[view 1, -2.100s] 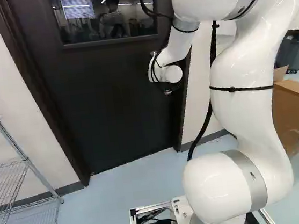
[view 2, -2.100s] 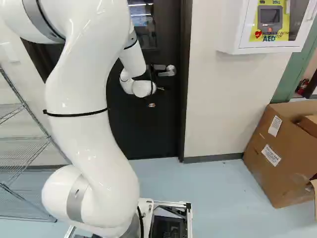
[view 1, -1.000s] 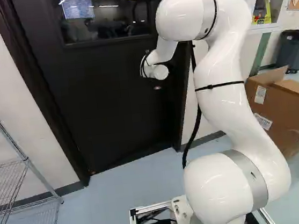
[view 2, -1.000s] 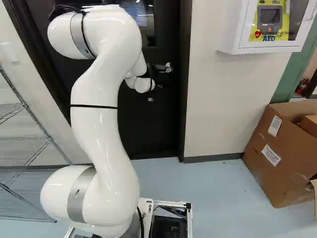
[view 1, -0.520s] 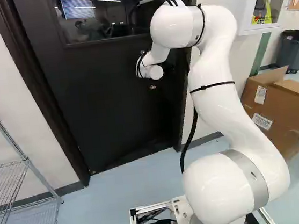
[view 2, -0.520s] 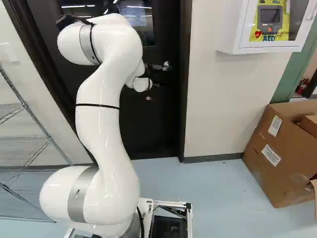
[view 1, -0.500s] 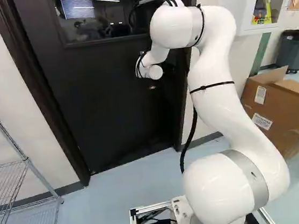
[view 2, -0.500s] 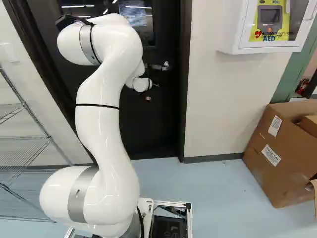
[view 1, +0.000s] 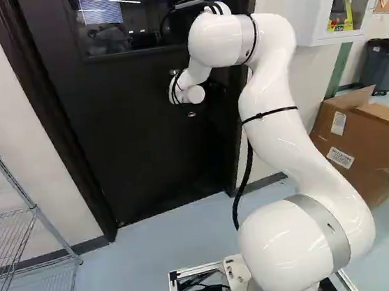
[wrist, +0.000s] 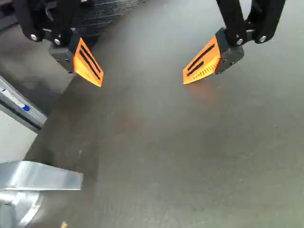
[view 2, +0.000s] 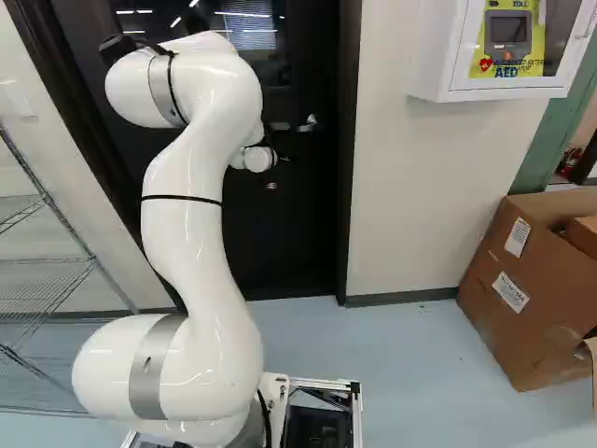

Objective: Open the door and move inside

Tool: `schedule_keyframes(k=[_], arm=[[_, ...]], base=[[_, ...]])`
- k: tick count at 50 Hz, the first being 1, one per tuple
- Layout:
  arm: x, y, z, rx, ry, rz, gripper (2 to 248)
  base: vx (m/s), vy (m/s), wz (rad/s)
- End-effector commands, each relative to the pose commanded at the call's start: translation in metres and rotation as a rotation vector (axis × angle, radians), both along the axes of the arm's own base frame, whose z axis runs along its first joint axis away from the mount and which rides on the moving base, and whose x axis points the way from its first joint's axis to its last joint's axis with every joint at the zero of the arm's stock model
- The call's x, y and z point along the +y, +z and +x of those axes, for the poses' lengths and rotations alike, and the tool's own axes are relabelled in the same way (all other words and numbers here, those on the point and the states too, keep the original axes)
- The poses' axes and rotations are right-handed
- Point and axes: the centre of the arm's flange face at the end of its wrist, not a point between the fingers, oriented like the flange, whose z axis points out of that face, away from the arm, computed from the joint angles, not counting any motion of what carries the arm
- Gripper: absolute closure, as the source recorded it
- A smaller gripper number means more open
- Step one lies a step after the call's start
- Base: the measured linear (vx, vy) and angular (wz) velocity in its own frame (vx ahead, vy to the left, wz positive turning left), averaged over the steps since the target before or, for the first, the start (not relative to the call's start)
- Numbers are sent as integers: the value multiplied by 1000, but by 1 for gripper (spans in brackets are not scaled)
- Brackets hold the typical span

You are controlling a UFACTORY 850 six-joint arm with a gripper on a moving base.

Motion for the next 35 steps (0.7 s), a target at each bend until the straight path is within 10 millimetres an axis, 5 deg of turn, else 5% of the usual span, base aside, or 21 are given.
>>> schedule_keyframes(k=[35], arm=[[67, -10, 34, -60, 199, -96, 3]], base=[[0, 0, 0]])
